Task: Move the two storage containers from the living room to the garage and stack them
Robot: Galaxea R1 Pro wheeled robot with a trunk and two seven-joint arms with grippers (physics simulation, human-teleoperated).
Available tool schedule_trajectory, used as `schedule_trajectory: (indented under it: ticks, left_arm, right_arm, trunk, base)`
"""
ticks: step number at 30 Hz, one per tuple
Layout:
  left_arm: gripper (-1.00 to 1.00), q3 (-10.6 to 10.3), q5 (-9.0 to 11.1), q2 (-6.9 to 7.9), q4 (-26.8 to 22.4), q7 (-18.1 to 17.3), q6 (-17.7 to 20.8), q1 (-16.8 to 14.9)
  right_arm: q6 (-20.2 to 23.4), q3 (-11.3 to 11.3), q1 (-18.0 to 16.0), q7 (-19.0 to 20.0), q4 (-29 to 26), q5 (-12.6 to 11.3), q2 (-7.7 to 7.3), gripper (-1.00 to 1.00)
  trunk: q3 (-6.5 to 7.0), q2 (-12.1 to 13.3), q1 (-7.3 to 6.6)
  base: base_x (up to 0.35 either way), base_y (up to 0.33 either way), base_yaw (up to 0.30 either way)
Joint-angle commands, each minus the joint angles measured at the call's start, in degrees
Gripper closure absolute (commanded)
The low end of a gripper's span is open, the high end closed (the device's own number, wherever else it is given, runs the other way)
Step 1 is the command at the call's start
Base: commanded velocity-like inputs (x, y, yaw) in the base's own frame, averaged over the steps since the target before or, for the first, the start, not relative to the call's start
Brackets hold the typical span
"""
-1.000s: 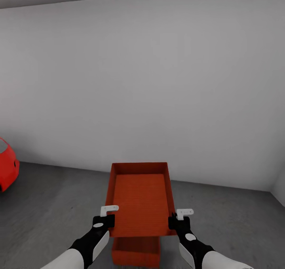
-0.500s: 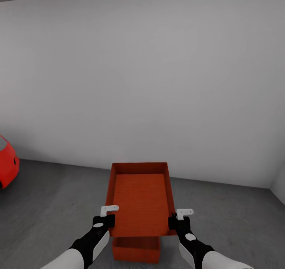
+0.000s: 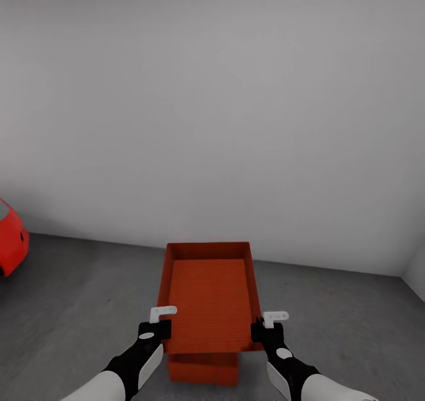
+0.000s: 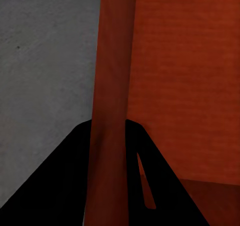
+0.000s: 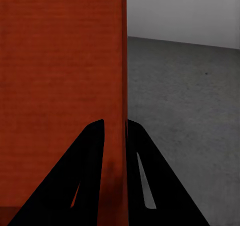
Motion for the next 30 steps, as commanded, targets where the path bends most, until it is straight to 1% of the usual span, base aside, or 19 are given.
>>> schedule_trajectory:
  ticks: [1, 30]
  left_arm:
    - [1.0, 2.6, -0.5, 0.57, -0.4, 0.5, 0.2, -0.1]
    - [1.0, 2.6, -0.5, 0.57, -0.4, 0.5, 0.2, -0.1]
  right_arm:
    - [-0.1, -0.5, 0.0, 0.1, 0.6, -0.5, -0.43, 1.0]
    - [-0.1, -0.5, 0.0, 0.1, 0.6, -0.5, -0.46, 1.0]
  trunk:
    - [-0.17, -0.1, 0.01]
    - [-2.82, -0.1, 0.01]
  base:
    - [0.0, 0.0, 0.0]
    - [0.0, 0.0, 0.0]
